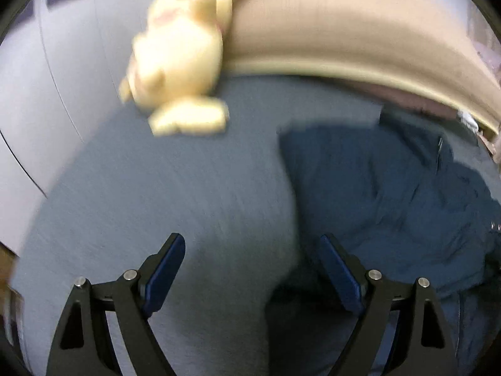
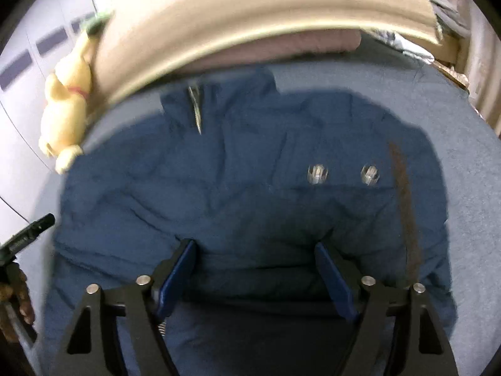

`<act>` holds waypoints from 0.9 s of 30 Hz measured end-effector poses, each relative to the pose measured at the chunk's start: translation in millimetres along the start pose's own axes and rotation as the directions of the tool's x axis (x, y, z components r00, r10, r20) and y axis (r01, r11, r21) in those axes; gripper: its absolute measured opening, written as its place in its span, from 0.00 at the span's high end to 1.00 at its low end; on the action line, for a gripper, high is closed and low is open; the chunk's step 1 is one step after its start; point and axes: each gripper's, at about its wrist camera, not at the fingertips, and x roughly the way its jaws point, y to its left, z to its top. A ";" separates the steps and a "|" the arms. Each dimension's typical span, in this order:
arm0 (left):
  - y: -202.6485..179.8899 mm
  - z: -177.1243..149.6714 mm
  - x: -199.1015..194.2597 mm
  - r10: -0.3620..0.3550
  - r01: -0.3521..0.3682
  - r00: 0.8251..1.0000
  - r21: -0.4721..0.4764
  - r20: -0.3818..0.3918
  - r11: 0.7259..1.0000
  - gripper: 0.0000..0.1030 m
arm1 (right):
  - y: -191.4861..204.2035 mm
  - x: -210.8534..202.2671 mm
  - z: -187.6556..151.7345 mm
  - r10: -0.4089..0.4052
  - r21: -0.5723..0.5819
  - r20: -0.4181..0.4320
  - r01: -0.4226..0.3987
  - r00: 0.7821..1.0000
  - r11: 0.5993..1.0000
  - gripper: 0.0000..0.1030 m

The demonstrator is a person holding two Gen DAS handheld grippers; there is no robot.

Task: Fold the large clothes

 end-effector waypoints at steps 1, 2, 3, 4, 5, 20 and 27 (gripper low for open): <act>-3.7 5.9 -8.8 0.004 -0.005 0.999 0.011 0.040 1.000 0.15 | -1.4 -11.8 6.3 0.006 0.010 0.043 -0.006 0.999 1.000 0.23; -7.3 9.8 -13.6 -0.002 0.001 0.998 0.021 0.055 1.000 0.15 | -2.7 -19.2 14.1 0.012 0.019 0.068 -0.013 0.998 1.000 0.23; -17.8 14.8 -20.7 -0.025 0.023 0.997 0.037 0.069 0.999 0.15 | -3.0 -19.7 20.7 0.013 0.024 0.070 -0.015 0.997 1.000 0.22; -29.2 17.8 -24.7 -0.049 0.044 0.996 0.056 0.075 0.997 0.15 | -3.8 -17.5 28.9 0.013 0.026 0.061 -0.015 0.998 1.000 0.22; -39.8 18.7 -25.9 -0.064 0.058 0.995 0.076 0.075 0.995 0.15 | -5.2 -13.6 35.0 0.009 0.028 0.057 -0.011 0.998 1.000 0.22; -150.4 -12.3 42.9 0.039 -0.023 0.998 0.287 -0.050 0.958 0.13 | 1.7 66.9 42.1 -0.171 -0.075 -0.045 0.167 0.984 0.983 0.22; -149.1 -9.4 43.6 0.030 -0.004 0.996 0.280 -0.088 0.960 0.14 | -0.9 62.5 42.7 -0.167 -0.060 -0.049 0.164 0.985 0.985 0.24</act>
